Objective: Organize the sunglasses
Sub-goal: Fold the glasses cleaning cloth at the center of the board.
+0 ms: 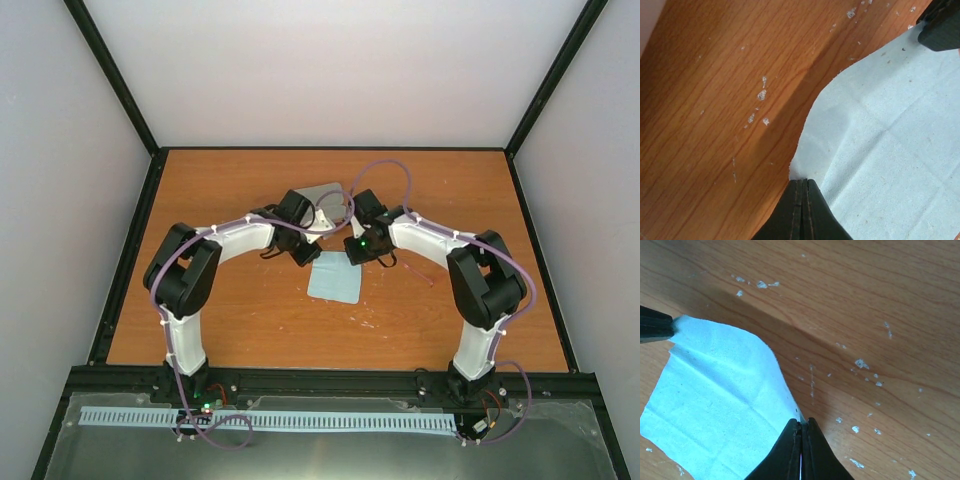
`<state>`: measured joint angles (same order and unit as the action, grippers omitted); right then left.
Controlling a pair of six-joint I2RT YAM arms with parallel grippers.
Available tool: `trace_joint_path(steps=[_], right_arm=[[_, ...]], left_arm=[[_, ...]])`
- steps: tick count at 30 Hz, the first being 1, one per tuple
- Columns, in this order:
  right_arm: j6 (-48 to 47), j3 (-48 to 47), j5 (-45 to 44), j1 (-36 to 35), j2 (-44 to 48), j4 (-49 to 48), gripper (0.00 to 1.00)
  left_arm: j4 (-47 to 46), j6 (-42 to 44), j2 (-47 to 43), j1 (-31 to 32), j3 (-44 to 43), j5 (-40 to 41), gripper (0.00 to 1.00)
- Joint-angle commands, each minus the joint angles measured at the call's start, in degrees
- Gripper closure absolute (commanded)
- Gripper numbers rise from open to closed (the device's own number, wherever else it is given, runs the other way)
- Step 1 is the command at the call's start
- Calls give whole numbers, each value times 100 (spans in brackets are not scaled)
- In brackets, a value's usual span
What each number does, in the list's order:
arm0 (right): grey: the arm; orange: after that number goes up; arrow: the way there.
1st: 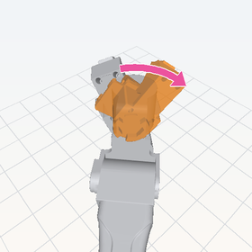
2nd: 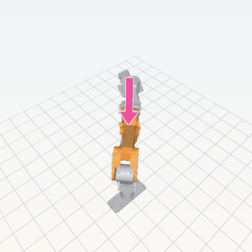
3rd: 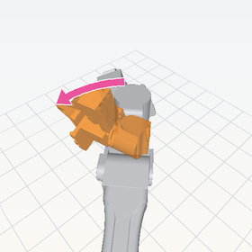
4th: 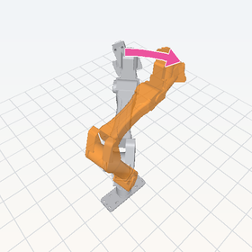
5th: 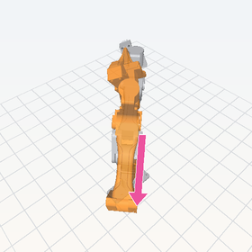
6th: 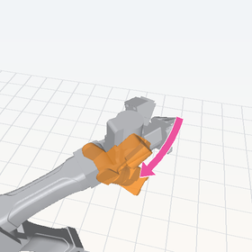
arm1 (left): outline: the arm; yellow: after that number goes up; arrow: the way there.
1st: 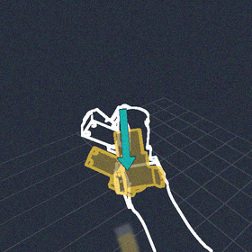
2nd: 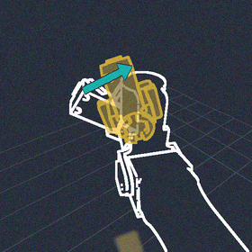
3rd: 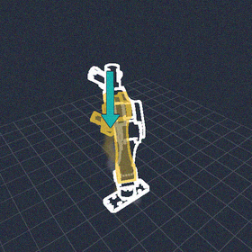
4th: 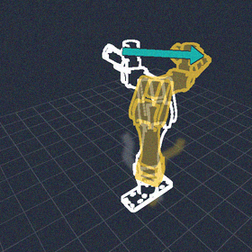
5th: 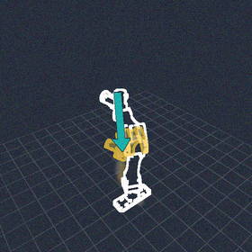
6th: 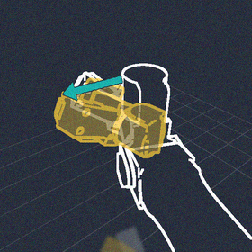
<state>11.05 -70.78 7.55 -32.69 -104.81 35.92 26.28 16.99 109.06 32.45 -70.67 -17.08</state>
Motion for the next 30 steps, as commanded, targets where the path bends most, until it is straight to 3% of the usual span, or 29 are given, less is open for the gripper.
trace_joint_path(steps=[1, 30], right_arm=[[-167, 165, 211, -51, 201, -154, 97], [-134, 1219, 1162, -94, 868, -431, 97]], left_arm=[[-265, -13, -334, 51, 75, 89, 100], [-430, 29, -1065, 131, 1113, -154, 100]])
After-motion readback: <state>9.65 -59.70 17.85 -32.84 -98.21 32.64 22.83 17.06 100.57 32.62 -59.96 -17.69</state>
